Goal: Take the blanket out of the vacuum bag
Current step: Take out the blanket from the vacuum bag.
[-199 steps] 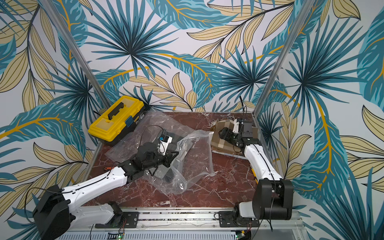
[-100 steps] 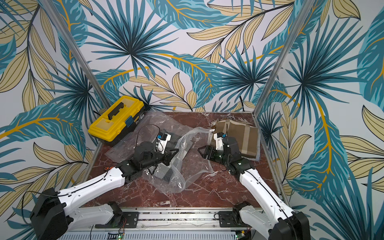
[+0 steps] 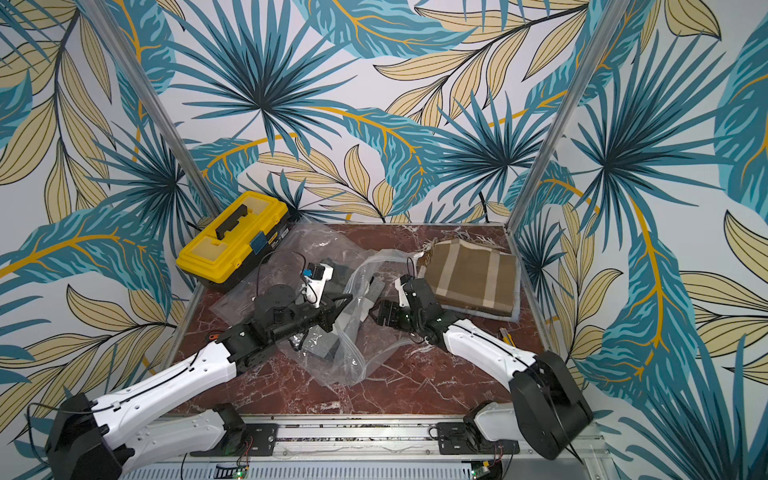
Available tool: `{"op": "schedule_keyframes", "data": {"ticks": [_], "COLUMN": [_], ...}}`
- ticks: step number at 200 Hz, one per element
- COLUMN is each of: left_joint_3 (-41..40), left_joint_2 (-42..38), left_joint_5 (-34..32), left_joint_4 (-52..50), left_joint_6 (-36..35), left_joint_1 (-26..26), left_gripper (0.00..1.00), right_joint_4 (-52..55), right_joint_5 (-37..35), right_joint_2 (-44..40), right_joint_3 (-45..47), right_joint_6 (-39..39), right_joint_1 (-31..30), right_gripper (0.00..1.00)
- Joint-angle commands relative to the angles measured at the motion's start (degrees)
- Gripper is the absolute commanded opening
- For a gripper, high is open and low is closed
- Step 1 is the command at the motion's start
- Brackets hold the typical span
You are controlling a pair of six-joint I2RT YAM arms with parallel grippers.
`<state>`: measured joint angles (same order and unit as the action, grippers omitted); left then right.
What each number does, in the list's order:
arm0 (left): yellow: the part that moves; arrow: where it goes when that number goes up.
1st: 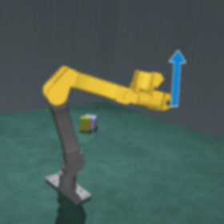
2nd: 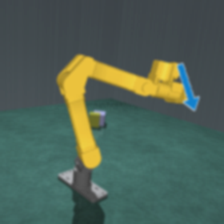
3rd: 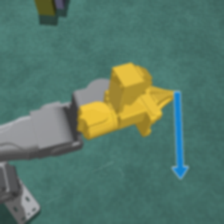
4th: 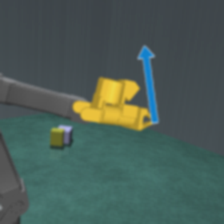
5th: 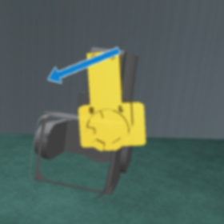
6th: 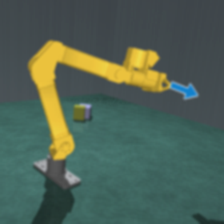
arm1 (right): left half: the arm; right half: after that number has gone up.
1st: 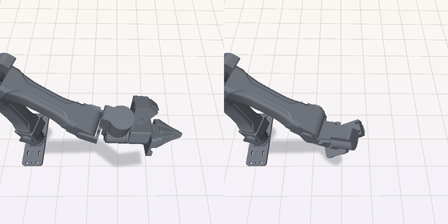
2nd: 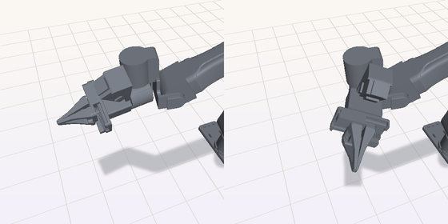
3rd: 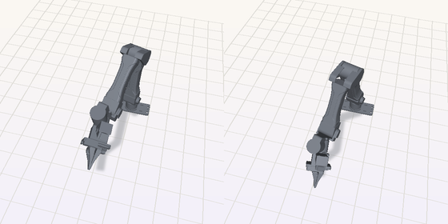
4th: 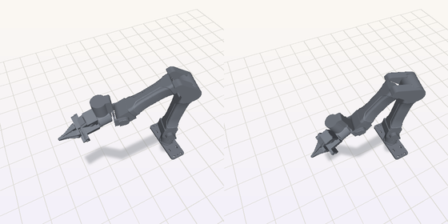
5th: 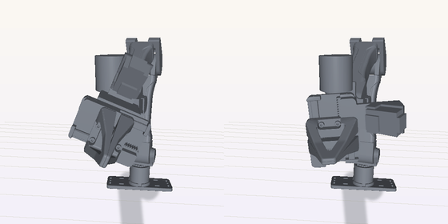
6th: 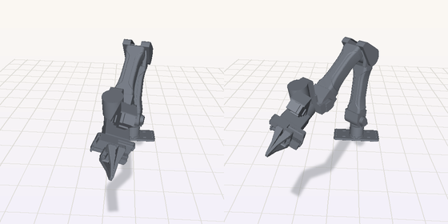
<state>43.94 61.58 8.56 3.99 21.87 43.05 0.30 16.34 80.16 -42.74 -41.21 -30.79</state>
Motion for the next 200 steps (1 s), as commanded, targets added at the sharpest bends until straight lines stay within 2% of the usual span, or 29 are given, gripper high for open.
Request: {"op": "schedule_keyframes", "data": {"ticks": [1, 53, 101, 154, 200], "left_joint_3": [1.54, -1.08, -1.15, -1.37, -1.47], "left_joint_2": [-2.41, -5.03, -7.22, -7.34, -7.15], "left_joint_5": [-0.76, -1.44, -1.78, -1.42, -1.65], "left_joint_4": [0.68, 0.30, -0.55, 0.15, -0.12], "left_joint_6": [-0.80, -0.51, -1.02, -0.60, -0.59], "left_joint_1": [0.39, 0.80, 0.83, 0.98, 1.14], "left_gripper": [0.00, 0.00, 0.00, 0.00, 0.00], "right_joint_4": [-7.71, -10.50, -12.83, -10.40, -14.38], "right_joint_5": [-3.88, -7.21, -9.02, -13.36, -10.86], "right_joint_2": [5.30, 16.73, 21.81, 25.10, 30.53], "right_joint_3": [-1.38, -8.26, -9.55, -11.66, -13.75], "right_joint_6": [-1.77, -1.57, -2.03, -0.84, -1.91], "right_joint_1": [-1.36, -2.86, -3.08, -3.92, -3.96], "right_gripper": [0.84, 0.84, 0.84, 0.84, 0.84]}}
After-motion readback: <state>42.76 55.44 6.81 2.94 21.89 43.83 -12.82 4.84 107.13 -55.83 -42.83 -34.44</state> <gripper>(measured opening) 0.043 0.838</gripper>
